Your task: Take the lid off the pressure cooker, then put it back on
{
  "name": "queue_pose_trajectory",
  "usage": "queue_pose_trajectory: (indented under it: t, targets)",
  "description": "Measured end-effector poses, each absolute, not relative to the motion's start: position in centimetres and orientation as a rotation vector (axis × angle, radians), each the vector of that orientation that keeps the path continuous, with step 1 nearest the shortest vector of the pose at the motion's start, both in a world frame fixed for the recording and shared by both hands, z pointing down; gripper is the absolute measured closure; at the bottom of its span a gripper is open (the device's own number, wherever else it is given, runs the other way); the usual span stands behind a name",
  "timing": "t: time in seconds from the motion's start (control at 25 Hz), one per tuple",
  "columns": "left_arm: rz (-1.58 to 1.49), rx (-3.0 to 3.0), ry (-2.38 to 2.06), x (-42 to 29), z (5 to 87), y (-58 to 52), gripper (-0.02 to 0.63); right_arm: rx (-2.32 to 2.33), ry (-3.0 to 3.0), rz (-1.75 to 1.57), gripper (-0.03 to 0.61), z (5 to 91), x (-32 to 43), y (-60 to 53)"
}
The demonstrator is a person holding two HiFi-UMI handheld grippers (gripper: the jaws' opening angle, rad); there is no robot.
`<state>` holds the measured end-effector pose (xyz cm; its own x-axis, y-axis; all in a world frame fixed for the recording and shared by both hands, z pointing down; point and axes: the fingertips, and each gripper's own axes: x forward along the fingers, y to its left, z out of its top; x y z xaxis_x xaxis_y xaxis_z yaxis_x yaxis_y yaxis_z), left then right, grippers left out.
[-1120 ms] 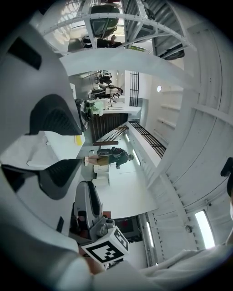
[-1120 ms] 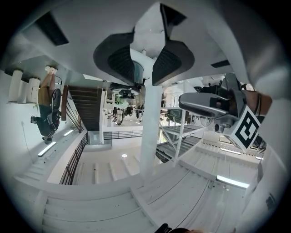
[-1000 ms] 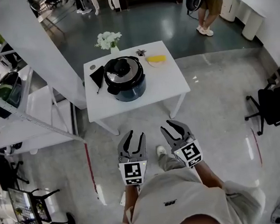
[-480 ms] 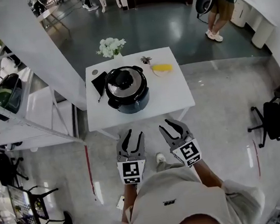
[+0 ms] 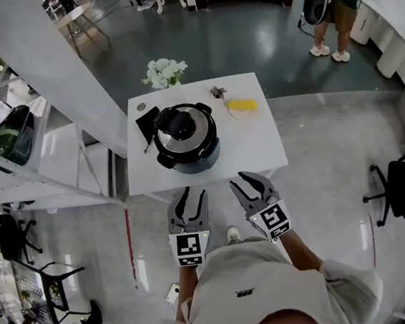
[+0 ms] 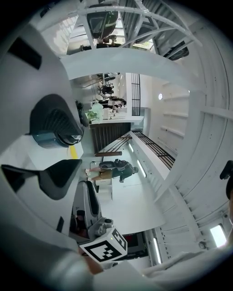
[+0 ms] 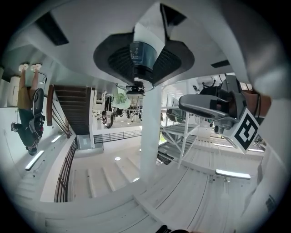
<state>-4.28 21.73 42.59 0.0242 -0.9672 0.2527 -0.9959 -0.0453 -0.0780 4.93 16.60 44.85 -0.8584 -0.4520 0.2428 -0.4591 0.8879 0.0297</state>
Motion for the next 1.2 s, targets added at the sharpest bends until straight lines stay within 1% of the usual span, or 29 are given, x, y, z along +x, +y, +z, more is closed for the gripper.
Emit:
queue_pose_trajectory:
  t: [0.52,0.88,1.2]
  targets:
    - [0.362,2.131,-2.114,-6.5,42.8,17.9,0.437,0.658,-2.816,0.050,0.471,44.8,2.6,12.5]
    - [0.357,2.161,-2.109,-9.4,42.8,14.2,0.437,0.670,-2.812,0.035,0.471,45.6,-0.1,9.2]
    - [0.386,2.189,-2.065,-13.0,43.5,9.4,0.428,0.683,-2.791,0.075,0.471,46.2,-3.9,5.4]
